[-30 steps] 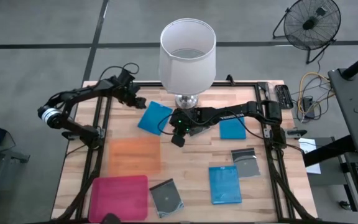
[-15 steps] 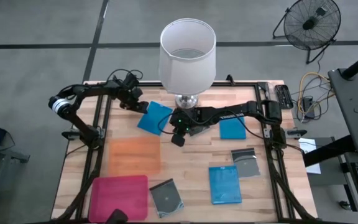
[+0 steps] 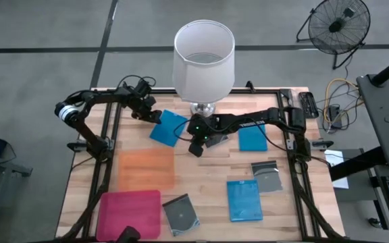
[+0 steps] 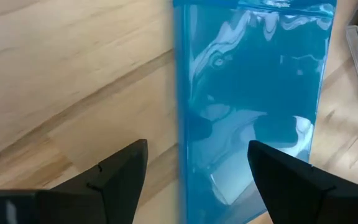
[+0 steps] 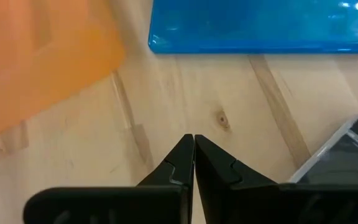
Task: Pick & place jewel cases by type
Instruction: Put the top left blue cd case into the orange bin
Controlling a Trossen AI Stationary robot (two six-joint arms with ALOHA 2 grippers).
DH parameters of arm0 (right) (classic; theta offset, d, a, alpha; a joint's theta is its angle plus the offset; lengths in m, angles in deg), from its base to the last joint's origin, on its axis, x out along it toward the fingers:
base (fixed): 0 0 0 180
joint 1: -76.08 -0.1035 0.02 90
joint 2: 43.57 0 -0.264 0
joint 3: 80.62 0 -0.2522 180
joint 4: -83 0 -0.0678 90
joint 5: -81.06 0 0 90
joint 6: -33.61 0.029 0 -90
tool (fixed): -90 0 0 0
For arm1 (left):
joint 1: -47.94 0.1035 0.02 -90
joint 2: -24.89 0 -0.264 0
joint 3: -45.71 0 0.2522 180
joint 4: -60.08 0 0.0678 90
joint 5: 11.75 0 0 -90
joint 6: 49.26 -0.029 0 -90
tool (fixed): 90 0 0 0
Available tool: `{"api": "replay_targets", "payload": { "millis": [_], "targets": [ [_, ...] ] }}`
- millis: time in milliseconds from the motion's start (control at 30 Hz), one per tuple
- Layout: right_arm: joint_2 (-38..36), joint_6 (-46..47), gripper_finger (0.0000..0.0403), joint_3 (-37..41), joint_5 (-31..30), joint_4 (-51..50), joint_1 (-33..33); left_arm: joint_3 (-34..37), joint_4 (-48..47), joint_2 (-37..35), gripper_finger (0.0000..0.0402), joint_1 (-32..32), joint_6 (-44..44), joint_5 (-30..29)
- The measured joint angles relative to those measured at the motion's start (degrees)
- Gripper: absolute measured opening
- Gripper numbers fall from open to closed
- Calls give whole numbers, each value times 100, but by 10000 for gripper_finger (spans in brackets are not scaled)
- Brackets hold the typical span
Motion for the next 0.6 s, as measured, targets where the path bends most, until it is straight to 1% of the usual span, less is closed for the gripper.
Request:
{"api": "replay_targets", "payload": {
  "millis": [233, 333, 600],
  "targets": [
    [0, 152, 8, 321, 110, 711, 175, 4, 2, 2, 264, -3, 1, 52],
    [5, 249, 8, 363, 140, 862, 249, 7, 0, 2, 264, -5, 5, 59],
    [426, 403, 8, 367, 179, 1134, 308, 9, -4, 2, 264, -6, 11, 90]
  ]
}}
